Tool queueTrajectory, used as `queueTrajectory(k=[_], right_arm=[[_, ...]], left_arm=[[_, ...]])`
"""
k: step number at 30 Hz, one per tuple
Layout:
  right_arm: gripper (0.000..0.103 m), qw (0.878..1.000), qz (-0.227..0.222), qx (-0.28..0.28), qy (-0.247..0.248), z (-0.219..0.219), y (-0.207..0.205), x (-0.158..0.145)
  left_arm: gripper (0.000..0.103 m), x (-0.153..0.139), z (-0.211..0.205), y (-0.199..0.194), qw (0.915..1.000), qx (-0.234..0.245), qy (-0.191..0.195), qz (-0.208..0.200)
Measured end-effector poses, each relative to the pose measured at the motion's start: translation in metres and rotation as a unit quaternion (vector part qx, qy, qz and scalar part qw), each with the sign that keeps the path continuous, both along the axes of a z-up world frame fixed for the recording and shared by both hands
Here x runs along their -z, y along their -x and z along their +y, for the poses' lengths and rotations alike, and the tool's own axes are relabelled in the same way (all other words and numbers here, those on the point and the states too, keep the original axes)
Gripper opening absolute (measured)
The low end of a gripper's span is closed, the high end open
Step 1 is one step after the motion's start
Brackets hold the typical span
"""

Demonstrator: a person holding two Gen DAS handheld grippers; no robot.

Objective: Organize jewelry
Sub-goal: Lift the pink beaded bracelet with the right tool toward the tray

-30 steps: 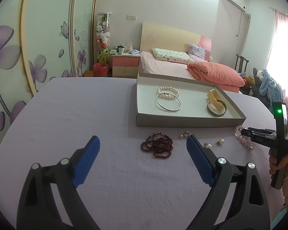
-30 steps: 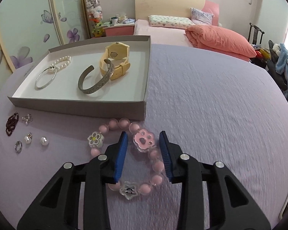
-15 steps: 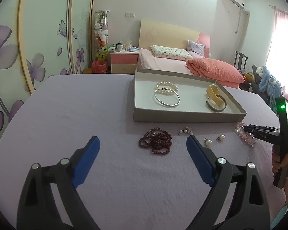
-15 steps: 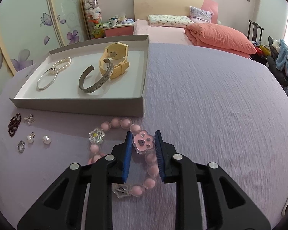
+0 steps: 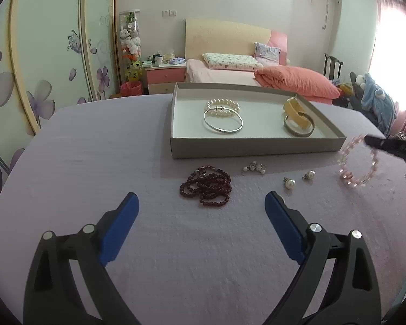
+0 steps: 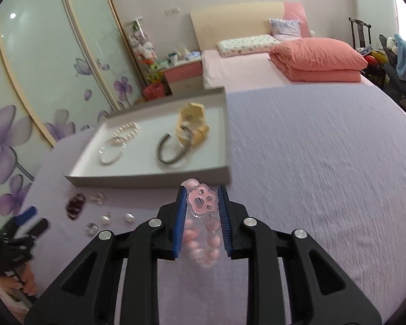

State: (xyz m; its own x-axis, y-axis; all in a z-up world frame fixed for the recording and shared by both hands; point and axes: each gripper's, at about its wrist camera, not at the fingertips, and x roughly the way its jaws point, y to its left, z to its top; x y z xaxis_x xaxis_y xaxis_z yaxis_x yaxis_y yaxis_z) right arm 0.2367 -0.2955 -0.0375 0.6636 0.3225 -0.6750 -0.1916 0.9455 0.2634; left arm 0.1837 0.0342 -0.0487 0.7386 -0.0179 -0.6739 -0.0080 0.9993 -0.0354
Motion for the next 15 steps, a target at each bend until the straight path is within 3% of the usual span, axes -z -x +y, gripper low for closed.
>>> queueTrajectory(k=[8, 15], right_arm=[[0.024, 1.000, -0.012, -0.011, -0.025, 0.003, 0.003, -0.015], [0.024, 0.999, -0.018, -0.015, -0.036, 0.001, 0.006, -0.023]], left_arm=[[0.092, 0.015, -0.012, -0.025, 0.9988, -0.012, -0.038, 0.030], [0.091, 0.028, -0.013, -0.049, 0.9968, -0.030, -0.044, 0.059]])
